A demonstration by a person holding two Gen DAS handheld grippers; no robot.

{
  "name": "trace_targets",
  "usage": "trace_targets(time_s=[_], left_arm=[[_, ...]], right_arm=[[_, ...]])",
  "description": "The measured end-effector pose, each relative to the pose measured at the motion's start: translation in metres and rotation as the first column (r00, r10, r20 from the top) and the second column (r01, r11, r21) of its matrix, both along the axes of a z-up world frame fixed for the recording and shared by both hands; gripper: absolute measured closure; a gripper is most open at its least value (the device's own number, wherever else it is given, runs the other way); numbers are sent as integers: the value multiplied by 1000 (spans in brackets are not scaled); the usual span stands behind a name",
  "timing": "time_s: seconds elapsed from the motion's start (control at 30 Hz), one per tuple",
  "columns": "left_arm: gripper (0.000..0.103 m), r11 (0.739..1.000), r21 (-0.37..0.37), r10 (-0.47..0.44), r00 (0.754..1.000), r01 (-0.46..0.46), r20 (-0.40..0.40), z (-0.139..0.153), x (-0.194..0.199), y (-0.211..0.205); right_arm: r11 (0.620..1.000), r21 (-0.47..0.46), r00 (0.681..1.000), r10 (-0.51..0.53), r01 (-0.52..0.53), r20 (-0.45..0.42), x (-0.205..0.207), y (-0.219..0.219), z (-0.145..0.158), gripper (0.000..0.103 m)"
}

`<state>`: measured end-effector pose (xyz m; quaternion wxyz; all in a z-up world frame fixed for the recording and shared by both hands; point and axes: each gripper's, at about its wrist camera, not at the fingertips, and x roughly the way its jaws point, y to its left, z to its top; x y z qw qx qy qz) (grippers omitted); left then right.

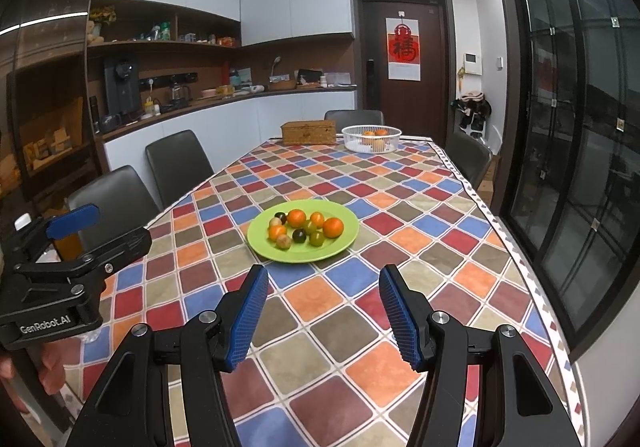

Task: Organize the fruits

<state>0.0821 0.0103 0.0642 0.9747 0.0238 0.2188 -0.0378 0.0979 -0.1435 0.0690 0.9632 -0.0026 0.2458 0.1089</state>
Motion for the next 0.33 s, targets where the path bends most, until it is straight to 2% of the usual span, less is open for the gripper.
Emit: trace_targets(time_s=[0.33], left_arm=[[5, 1000, -3, 5, 1000, -5, -11, -4, -2, -2]], right_arm=[[1000, 0, 1000, 3, -3, -6, -2, 2, -1, 44]])
